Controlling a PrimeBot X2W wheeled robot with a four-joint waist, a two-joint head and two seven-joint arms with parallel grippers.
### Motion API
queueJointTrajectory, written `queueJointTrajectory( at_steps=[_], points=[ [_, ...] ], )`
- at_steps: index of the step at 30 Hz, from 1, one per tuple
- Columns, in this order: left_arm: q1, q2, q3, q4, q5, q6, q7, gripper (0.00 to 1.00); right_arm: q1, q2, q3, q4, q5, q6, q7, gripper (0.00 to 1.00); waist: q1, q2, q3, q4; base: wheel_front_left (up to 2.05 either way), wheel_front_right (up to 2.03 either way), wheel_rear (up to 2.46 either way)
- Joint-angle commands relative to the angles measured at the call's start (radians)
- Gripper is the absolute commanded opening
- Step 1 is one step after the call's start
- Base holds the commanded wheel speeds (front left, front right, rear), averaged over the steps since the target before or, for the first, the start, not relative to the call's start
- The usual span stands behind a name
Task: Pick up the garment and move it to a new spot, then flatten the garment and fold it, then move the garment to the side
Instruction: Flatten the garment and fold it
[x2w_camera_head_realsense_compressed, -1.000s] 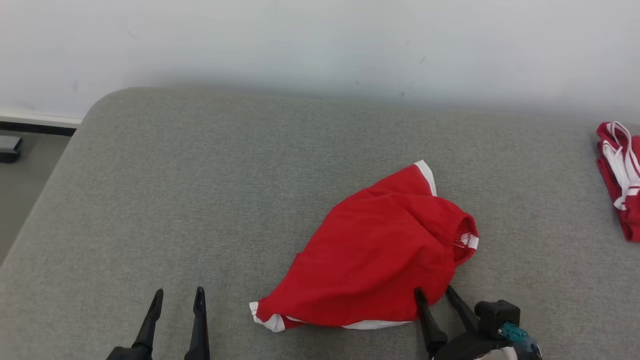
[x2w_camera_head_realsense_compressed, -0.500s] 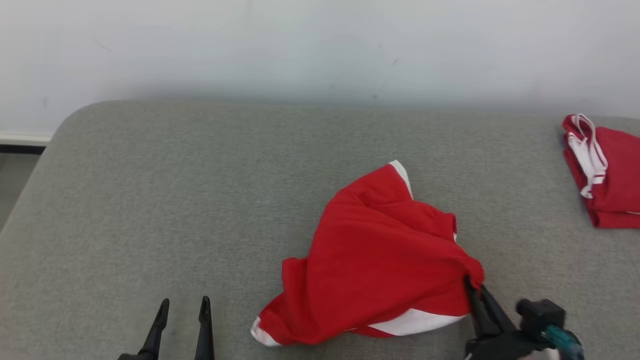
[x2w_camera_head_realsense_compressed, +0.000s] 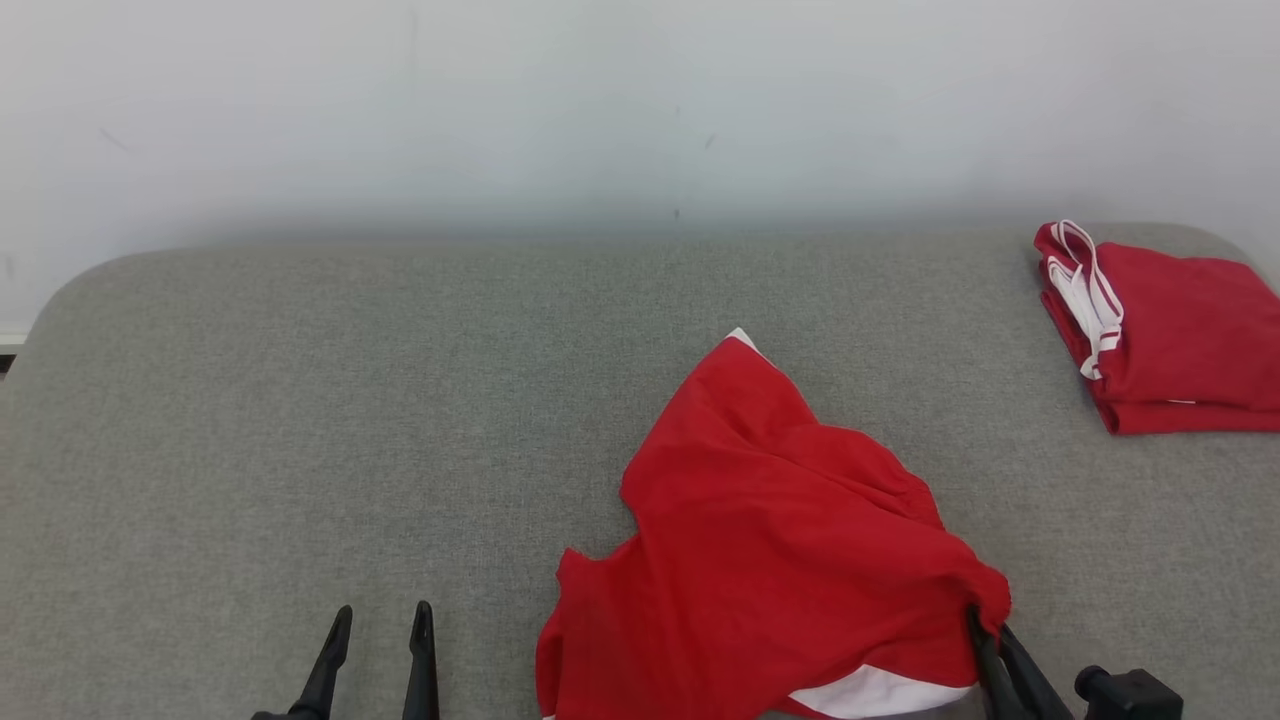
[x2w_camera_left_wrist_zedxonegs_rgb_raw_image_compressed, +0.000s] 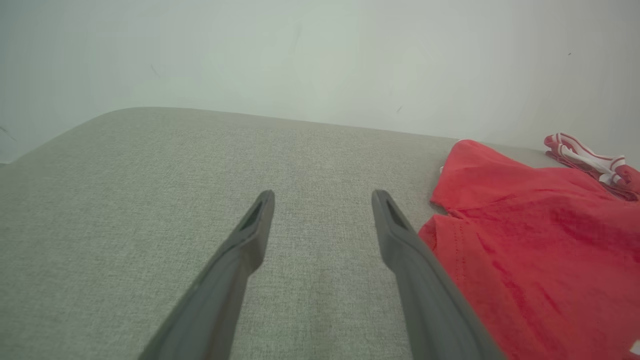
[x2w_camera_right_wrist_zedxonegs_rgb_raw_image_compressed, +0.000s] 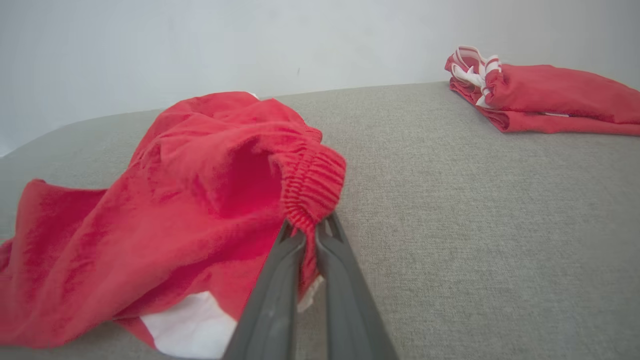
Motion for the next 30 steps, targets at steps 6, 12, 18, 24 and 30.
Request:
queueJointTrajectory(
  at_steps=[6, 12, 18, 24, 30],
  points=[
    [0.014, -0.001, -0.003, 0.004, 0.003, -0.005, -0.003, 1.0, -0.112, -0.013, 0.071, 0.032, 0.002, -0.003, 0.0, 0.0, 0.0, 0.0, -0.014, 0.034, 0.0, 0.0, 0.0],
    [-0.003, -0.001, -0.028, 0.007, 0.0, -0.01, -0.003, 1.0, -0.293, -0.022, 0.133, 0.18, -0.006, -0.003, 0.029, 0.0, 0.0, 0.0, 0.001, 0.096, 0.0, 0.0, 0.0],
    [-0.021, -0.001, -0.056, 0.009, -0.006, -0.012, -0.003, 1.0, -0.439, -0.033, 0.144, 0.361, -0.004, -0.003, 0.025, 0.0, 0.0, 0.0, 0.023, 0.148, 0.0, 0.0, 0.0],
    [-0.026, -0.001, -0.083, 0.015, -0.011, -0.005, -0.003, 1.0, -0.554, -0.031, 0.149, 0.569, -0.015, -0.003, 0.011, 0.43, 0.0, 0.0, 0.033, 0.18, 0.0, 0.0, 0.0],
    [-0.002, -0.001, -0.091, 0.02, -0.015, -0.003, -0.003, 1.0, -0.539, -0.028, 0.153, 0.518, 0.015, -0.003, -0.004, 1.0, 0.0, 0.0, 0.01, 0.142, 0.0, 0.0, 0.0]
  ],
)
